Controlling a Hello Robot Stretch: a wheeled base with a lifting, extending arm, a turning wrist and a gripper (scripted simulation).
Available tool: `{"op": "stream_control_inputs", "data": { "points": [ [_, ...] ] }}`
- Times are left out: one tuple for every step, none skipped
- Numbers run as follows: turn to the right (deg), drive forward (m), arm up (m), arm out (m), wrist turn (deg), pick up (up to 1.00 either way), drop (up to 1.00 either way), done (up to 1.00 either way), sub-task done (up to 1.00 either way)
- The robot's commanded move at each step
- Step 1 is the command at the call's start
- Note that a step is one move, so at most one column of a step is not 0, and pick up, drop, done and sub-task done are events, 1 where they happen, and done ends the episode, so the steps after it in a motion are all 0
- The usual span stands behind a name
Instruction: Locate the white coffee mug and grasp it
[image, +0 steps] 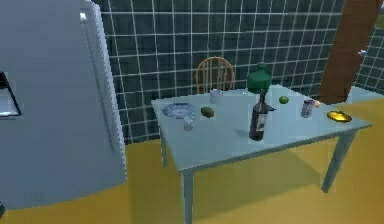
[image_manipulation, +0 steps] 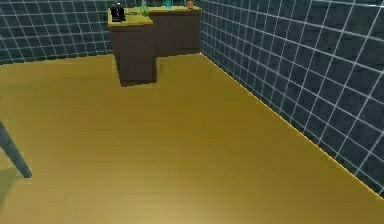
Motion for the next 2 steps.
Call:
{"op": "stream_control_inputs", "data": {
  "points": [
    [-12.0,0.0,0.0,0.0,0.0,0.0,0.0,0.0,0.0],
    [0.0,0.15,0.0,0.0,0.0,0.0,0.0,0.0,0.0]
  ]
}}
